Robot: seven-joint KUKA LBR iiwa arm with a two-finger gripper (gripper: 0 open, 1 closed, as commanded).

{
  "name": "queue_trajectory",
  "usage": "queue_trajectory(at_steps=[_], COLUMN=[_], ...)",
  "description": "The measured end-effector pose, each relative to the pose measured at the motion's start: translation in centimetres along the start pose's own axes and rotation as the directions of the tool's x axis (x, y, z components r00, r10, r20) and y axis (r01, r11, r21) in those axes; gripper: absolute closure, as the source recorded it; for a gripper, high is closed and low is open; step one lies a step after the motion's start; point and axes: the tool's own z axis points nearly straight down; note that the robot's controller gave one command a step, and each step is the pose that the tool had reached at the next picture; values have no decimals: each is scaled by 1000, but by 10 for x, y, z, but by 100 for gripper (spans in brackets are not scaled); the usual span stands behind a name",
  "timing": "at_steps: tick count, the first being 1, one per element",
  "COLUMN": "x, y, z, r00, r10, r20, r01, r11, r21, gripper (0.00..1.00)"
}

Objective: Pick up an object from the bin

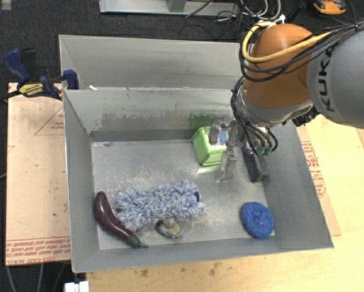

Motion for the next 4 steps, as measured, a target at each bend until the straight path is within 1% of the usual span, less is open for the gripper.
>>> queue_trajectory(at_steps=[1, 2, 3, 4], x=[-1, 30, 41, 40], y=[0, 45, 58, 65], z=[-5, 33, 71, 134], r00=[1000, 1000, 999, 997], r10=[0, 17, -48, -83], r20=[8, 12, 8, 12], r01=[0, -17, 48, 83], r11=[1000, 1000, 999, 997], r21=[0, 1, -6, 2], gripper=[0, 0, 0, 0])
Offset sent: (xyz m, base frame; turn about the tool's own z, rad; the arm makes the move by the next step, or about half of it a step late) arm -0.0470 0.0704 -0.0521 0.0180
